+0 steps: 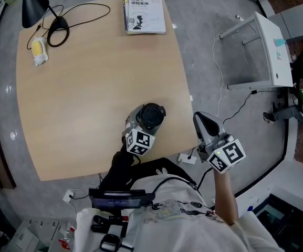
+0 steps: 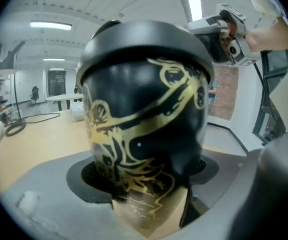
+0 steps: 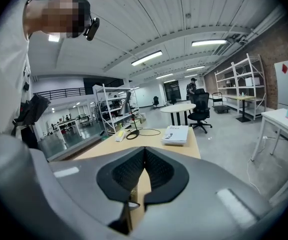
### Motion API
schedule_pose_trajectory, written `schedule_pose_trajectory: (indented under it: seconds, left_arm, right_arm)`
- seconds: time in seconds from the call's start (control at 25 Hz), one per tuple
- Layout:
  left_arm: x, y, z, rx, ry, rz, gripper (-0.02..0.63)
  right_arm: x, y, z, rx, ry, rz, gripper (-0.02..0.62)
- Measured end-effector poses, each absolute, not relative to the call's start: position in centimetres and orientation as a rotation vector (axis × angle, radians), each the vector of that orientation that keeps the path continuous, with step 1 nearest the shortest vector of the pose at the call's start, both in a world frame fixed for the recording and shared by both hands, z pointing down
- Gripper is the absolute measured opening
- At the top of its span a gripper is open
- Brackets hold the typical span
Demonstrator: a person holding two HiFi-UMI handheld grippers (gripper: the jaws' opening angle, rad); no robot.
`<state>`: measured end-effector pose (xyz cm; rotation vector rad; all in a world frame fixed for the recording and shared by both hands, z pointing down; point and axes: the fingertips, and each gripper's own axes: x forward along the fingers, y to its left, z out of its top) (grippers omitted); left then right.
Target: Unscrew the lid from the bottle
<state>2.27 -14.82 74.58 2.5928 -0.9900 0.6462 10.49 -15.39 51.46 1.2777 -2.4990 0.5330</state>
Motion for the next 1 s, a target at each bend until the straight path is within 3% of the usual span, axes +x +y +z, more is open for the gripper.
schedule_pose_trajectory:
  seconds: [0.36,0.48,0.6,0.76,0.84,1.0]
  left_arm:
    - [1.5,-18.9,61.0,2.608,-1.188,0.390,0.419]
    - [1.1,-18.8,57.3,2.643,-1.279,0.390,0.419]
    - [1.8,-17.1,54.2,2.670,-1.333,0.383,0.419]
    - [3.0,-15.1,51.1,2.740,-1.375,0.427,0.419]
    - [3.5,-14.3,50.3,2.776,-1.345,0.447,0.419]
    - [5.4,-11.7,48.9,2.879,-1.098,0.424,0.419]
  right_arm:
    - [6.1,-17.2,45.6,0.851,-2.846,0.393,0.021]
    - [3.2,-16.0,43.6,0.452,-2.923,0.298,0.356]
    - [0.8,-13.3,42.6,0.138,-2.866,0.158,0.449]
    - [-1.2,-10.5,41.5,-0.188,-2.841,-0.057,0.465]
    - [-1.2,-8.9,40.4,-0.335,-2.833,-0.116,0.435]
    - [0.1,-6.3,39.3,-0.731,-2.767,-0.161,0.439]
